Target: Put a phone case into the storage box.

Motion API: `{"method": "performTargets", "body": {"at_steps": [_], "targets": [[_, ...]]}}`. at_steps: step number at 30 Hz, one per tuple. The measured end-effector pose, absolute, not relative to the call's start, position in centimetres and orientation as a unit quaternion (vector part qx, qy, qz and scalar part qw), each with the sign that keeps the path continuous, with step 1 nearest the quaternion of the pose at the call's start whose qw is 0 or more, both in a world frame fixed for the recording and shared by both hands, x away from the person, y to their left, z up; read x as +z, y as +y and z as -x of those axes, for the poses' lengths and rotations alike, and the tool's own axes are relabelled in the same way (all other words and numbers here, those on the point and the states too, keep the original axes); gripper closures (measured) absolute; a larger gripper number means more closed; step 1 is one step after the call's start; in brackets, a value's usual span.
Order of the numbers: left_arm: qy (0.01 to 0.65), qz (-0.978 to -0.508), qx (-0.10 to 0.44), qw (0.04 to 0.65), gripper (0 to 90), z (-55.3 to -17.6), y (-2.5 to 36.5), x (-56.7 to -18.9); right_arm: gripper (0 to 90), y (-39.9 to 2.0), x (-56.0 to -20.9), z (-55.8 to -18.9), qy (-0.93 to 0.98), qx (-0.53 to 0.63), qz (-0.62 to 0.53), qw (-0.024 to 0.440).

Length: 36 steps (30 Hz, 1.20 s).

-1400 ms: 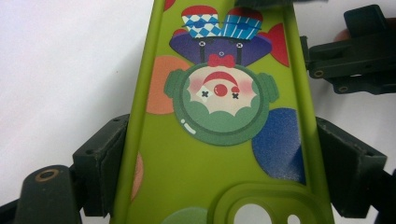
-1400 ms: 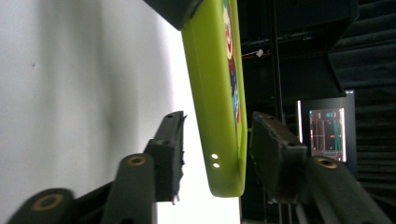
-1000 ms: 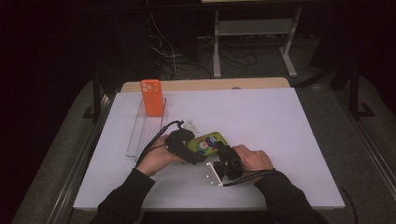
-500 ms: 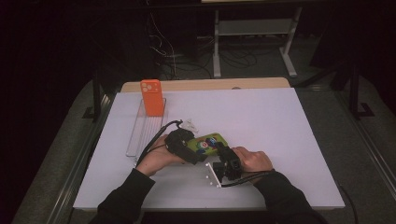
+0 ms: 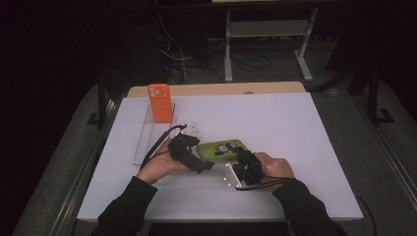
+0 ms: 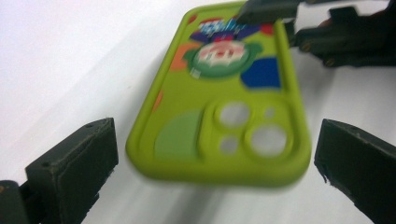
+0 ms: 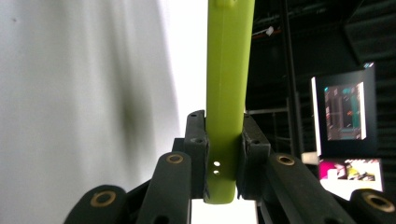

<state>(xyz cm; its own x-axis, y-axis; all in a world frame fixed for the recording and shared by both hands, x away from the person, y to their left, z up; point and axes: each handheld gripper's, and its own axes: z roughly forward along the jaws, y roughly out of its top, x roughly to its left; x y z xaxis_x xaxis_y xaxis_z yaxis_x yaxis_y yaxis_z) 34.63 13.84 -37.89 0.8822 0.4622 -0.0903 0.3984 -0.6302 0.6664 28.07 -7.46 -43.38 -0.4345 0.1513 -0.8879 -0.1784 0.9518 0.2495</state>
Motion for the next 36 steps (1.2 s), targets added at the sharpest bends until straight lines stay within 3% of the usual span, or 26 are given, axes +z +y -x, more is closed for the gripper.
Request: {"method": "performTargets", "body": {"at_steps": [14, 36], "targets": [[0.255, -0.894, 0.048, 0.366, 0.0, -34.8, 14.3, -38.1, 75.6, -9.6, -42.1, -29.3, 0.852, 0.213, -0.076, 0.472], [0.259, -0.899, 0.049, 0.35, 0.0, -35.3, 14.5, -38.1, 75.6, -12.1, -41.3, -31.4, 0.839, 0.368, -0.306, 0.258]]}}
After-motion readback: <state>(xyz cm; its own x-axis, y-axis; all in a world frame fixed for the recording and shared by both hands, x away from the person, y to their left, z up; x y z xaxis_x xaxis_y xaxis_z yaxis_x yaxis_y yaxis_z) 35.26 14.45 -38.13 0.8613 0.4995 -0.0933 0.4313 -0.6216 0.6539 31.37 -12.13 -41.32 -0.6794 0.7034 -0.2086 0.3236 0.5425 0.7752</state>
